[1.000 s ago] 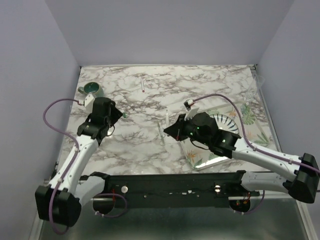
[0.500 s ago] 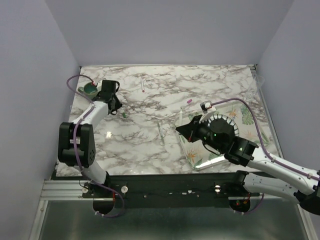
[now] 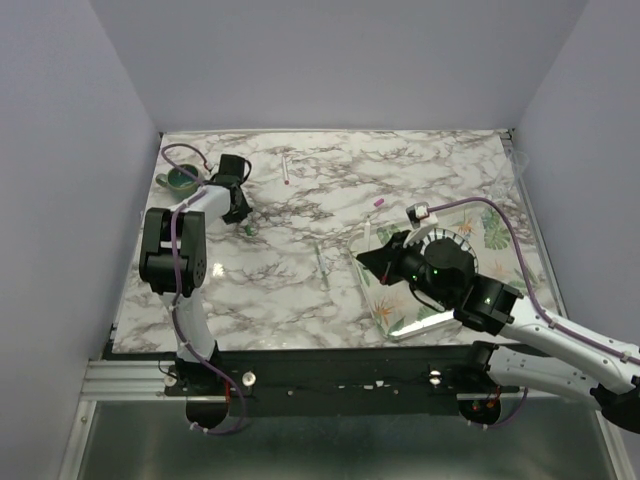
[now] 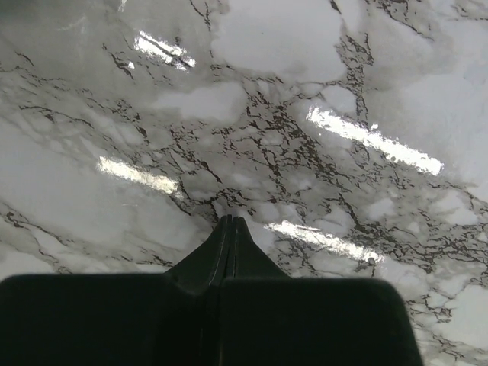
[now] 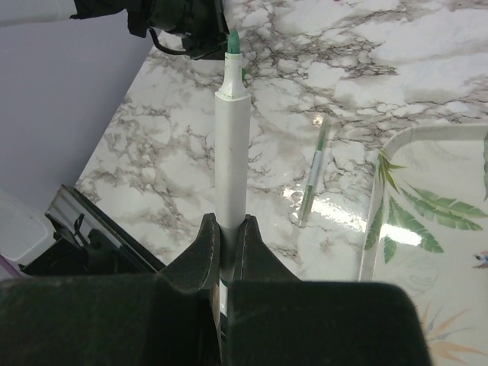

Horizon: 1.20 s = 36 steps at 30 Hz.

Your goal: Insert the pens into the pen caps

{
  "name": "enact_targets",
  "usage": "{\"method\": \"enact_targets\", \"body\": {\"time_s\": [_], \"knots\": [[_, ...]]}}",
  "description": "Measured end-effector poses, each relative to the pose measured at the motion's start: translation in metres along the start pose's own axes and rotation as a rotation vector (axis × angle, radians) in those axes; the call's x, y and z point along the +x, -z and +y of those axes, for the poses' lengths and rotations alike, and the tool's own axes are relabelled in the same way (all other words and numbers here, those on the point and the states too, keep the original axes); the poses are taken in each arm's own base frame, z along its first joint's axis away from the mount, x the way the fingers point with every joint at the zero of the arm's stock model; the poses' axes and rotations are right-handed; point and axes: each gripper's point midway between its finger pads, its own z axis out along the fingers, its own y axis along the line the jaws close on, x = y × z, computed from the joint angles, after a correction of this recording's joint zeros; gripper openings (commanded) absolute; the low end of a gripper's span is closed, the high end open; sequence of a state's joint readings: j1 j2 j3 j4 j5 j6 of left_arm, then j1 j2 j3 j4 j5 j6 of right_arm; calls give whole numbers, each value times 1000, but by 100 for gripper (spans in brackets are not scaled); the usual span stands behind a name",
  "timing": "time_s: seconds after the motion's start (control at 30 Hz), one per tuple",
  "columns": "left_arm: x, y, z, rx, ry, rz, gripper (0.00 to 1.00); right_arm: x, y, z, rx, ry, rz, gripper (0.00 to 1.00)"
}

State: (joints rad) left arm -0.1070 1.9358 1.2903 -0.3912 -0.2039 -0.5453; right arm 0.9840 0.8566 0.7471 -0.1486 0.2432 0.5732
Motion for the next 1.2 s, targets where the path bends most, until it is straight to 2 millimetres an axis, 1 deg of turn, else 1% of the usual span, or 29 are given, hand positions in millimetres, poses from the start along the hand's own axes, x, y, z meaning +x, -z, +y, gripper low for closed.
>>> {"method": "enact_targets", "body": {"time_s": [0.23, 0.33, 0.5, 0.7, 0.8, 0.87, 0.93, 0.97, 1.03, 1.07, 1.1, 1.13, 1.2], "knots": [[6, 1, -7, 9, -28, -1, 0, 2, 0, -3, 13, 3, 7, 1], [13, 5, -11, 26, -36, -6, 0, 3, 1, -4, 16, 4, 11, 1], [33, 17, -20, 66, -60, 7, 0, 3, 2, -5, 18, 3, 10, 1], [69, 37, -46, 214, -116, 46, 0, 0, 6, -5, 15, -1, -5, 1], [82, 45, -55, 264, -138, 71, 0, 0, 6, -5, 16, -1, -3, 1], [90, 50, -56, 280, -147, 82, 0, 1, 6, -5, 16, -1, -3, 1], [97, 58, -52, 284, -150, 84, 0, 1, 7, -6, 16, -1, -3, 1], [98, 64, -50, 280, -141, 83, 0, 1, 7, -6, 16, -2, -3, 1], [91, 72, -44, 252, -119, 62, 0, 1, 7, -6, 16, -3, -2, 1], [79, 80, -38, 193, -52, 34, 3, 1, 7, -6, 16, -4, -2, 1], [71, 84, -37, 172, -21, 13, 18, 1, 7, -6, 16, -4, -2, 1], [58, 92, -33, 125, 43, -12, 30, 1, 7, -6, 16, -4, -1, 1], [31, 109, -33, 66, 179, -62, 42, 2, 6, -6, 17, -7, 0, 1]]}}
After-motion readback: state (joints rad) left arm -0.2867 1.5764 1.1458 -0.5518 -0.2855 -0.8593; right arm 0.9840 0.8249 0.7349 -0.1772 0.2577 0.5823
